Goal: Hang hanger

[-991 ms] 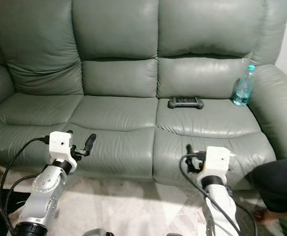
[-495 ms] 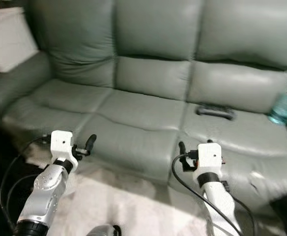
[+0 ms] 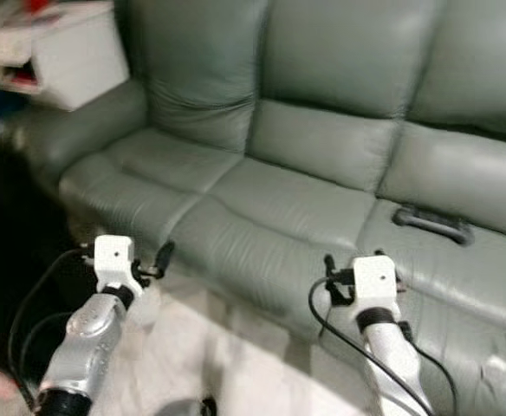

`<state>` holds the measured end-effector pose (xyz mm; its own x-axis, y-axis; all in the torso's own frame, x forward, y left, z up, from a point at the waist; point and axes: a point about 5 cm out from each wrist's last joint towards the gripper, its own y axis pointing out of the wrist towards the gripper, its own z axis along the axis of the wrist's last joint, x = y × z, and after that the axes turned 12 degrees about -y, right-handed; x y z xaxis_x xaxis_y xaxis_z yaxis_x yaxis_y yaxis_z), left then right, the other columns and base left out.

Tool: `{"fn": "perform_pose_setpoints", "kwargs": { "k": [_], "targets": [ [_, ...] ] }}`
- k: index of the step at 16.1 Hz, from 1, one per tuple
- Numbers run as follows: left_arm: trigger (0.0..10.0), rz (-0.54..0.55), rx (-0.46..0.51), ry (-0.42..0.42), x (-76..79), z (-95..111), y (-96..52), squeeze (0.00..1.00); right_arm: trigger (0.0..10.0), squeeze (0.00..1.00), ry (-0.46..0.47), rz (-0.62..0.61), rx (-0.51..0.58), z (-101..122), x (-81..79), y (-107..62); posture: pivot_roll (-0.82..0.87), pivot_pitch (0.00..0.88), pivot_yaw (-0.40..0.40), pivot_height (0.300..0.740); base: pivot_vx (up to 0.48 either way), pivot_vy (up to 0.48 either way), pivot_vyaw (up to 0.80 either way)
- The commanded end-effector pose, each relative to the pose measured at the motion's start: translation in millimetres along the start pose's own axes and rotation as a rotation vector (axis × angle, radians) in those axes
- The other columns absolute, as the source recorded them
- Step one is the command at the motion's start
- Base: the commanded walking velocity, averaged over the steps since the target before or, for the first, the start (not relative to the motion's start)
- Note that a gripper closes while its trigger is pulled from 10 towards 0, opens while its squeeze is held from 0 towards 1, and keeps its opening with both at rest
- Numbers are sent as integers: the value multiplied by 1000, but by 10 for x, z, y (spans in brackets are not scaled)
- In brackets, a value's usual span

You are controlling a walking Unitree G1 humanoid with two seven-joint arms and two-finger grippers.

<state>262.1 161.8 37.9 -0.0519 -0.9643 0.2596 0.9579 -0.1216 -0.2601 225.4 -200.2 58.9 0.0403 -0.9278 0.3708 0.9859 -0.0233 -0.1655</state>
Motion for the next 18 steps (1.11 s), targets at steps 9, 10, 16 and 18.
{"fn": "perform_pose_setpoints", "kwargs": {
  "k": [9,10,16,18],
  "targets": [
    [10000,42,106,113,-120,246,6,0,10000,0,-21,1,37,54,44,86,-45,0,61,740,0,0,767],
    [10000,60,106,121,-127,230,-12,0,10000,0,-22,6,37,50,50,86,-35,0,49,740,0,0,756],
    [10000,222,144,111,-273,155,-194,0,10000,0,-32,100,61,110,-50,243,37,0,-27,740,0,0,754],
    [10000,233,150,135,-305,176,-204,0,10000,0,-24,83,59,100,-34,230,24,0,-7,740,0,0,753]
  ]
}}
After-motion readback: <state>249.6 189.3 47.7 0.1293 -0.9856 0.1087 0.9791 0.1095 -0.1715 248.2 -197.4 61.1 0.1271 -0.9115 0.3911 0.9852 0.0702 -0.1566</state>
